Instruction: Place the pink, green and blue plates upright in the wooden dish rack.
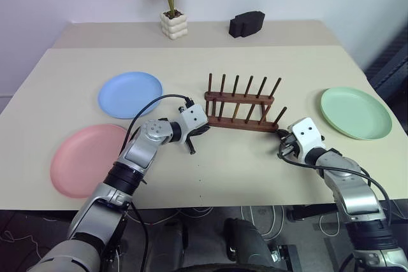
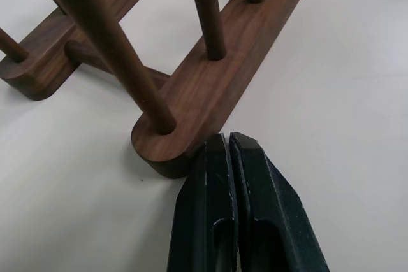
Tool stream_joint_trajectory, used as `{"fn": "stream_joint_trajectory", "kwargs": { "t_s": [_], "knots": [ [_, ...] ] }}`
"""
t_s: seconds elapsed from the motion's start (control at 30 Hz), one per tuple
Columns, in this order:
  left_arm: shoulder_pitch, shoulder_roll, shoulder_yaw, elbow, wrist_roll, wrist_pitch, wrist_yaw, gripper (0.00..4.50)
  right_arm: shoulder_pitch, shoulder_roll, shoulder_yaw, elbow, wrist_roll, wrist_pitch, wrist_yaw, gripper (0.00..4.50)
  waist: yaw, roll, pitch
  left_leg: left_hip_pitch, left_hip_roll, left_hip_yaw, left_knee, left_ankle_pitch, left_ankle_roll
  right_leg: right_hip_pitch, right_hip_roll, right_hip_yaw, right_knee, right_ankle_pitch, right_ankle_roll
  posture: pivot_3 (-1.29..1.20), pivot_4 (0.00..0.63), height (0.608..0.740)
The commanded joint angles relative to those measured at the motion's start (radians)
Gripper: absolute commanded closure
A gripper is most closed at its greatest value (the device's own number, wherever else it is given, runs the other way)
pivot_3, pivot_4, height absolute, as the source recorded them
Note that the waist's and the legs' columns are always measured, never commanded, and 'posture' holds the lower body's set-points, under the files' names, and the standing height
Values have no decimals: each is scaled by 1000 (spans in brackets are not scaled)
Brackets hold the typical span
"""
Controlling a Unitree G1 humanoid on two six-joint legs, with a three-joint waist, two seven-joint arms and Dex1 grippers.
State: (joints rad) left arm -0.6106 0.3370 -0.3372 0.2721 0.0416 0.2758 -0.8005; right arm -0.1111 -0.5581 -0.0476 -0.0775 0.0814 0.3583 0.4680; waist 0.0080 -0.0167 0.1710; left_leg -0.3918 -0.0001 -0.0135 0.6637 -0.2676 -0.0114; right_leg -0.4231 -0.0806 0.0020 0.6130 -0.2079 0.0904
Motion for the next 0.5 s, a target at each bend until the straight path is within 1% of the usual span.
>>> {"fn": "stream_joint_trajectory", "kwargs": {
  "t_s": [0.03,0.17,0.23,0.3,0.5],
  "knots": [
    [4,13,25,-62,-28,-2,-31,4440,14,-12,-19,-37,1,-7,10,4500,0,0,0,0,0,0,0,0,0,0,0,0,0,0,0,0,150,740],
    [45,49,19,-131,-54,12,-91,4440,87,-61,-42,-148,73,29,115,4500,1,0,0,0,0,0,0,0,0,0,0,0,0,0,0,0,150,740],
    [53,55,17,-150,-63,24,-105,4440,105,-70,-29,-181,91,42,144,4500,1,0,0,0,0,0,0,0,1,0,0,0,0,0,0,0,150,740],
    [57,59,16,-162,-65,35,-114,4440,99,-63,-16,-185,85,46,142,4500,1,0,0,0,0,0,0,0,1,0,0,0,0,0,0,0,150,740],
    [68,76,24,-188,-71,50,-128,4440,10,-12,11,-74,34,30,77,4500,-2,0,0,0,0,0,0,0,1,0,0,0,0,0,0,0,150,740]
  ]
}}
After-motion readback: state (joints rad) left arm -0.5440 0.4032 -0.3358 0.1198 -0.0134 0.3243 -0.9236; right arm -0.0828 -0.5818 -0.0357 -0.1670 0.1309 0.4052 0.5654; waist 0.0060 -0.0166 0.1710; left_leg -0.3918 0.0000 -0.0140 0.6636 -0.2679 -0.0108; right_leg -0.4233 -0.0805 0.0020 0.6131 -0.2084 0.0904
